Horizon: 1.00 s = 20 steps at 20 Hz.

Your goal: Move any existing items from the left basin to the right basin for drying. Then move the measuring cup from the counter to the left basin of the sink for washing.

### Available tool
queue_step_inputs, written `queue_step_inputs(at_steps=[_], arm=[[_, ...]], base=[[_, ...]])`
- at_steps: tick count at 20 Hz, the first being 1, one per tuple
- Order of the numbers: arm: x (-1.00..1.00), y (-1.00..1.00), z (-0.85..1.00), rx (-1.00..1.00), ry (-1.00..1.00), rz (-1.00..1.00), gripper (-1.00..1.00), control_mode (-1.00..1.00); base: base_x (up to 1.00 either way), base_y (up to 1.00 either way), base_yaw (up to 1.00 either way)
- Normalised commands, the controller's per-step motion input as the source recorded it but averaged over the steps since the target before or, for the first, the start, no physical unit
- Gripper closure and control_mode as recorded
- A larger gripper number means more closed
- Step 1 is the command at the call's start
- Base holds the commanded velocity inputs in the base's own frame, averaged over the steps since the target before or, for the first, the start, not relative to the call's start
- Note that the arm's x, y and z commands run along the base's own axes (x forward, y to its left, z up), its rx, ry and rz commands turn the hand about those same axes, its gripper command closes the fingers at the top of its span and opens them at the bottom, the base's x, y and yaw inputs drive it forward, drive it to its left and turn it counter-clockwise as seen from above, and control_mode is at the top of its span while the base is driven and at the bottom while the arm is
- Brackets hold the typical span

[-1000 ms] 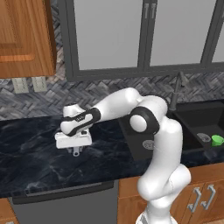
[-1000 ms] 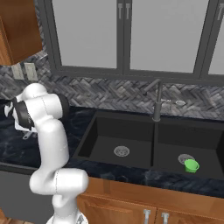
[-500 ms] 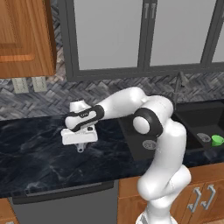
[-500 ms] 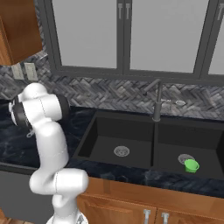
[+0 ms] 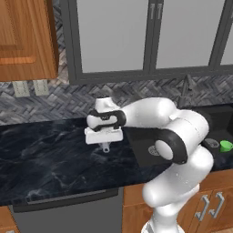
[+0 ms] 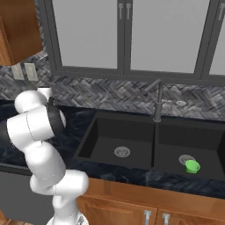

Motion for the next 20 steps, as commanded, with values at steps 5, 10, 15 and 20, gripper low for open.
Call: queue_step_inputs(at_steps=[5, 10, 15, 20], arm=[[-0.07, -1.00, 0.56, 0.06, 0.00, -0.01, 1.00, -1.00], [-0.05, -1.00, 0.45, 0.02, 0.00, -0.04, 1.00, -1.00], [0.00, -1.00, 0.03, 0.00, 0.00, -0.02, 1.00, -1.00], [0.00, -0.98, -0.09, 0.00, 0.00, 0.00, 1.00, -1.00]], base=[[0.00, 0.00, 0.00], [0.00, 0.00, 0.00], [0.00, 0.00, 0.00], [0.00, 0.00, 0.00]])
